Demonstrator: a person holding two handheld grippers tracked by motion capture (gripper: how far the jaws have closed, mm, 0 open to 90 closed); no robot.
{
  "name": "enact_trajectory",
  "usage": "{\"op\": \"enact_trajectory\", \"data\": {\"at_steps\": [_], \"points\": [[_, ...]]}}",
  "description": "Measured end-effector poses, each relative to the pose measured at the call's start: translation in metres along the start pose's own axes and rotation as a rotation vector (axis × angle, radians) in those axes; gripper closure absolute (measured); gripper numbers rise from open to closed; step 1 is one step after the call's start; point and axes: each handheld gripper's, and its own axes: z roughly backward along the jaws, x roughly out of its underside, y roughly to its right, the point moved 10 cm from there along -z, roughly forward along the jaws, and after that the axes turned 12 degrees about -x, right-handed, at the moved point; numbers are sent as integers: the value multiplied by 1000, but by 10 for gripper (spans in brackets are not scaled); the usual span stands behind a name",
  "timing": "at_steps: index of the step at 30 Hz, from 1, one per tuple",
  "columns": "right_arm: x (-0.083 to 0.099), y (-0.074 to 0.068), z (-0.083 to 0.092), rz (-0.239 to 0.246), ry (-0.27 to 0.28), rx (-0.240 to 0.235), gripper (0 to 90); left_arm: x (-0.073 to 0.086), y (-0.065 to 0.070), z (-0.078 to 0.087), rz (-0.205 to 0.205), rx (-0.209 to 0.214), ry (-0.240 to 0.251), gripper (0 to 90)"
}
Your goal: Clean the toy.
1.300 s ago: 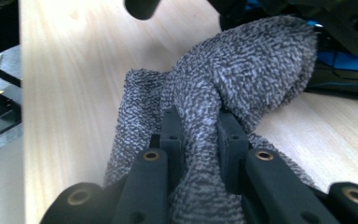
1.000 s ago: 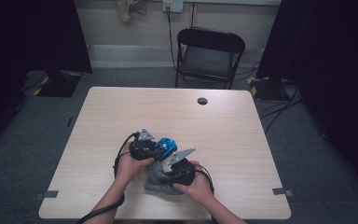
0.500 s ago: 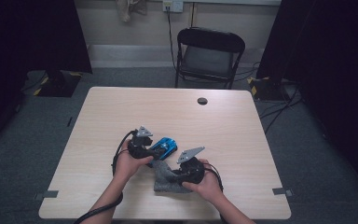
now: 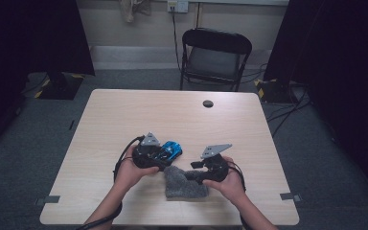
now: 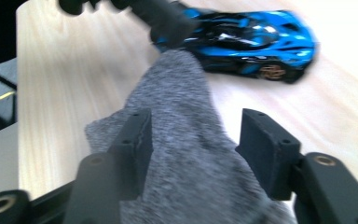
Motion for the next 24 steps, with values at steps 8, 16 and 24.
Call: {"op": "enact_trajectory", "data": {"at_steps": [8, 16, 24], "points": [[14, 35, 28, -64, 38, 98, 352, -5, 41, 4, -78, 127, 35, 243], [32, 61, 38, -116, 45, 177, 293, 14, 77, -10, -220, 211, 5, 237], [29, 67, 37, -128, 48, 189, 284, 34, 89, -27, -355, 196, -54, 217]]}}
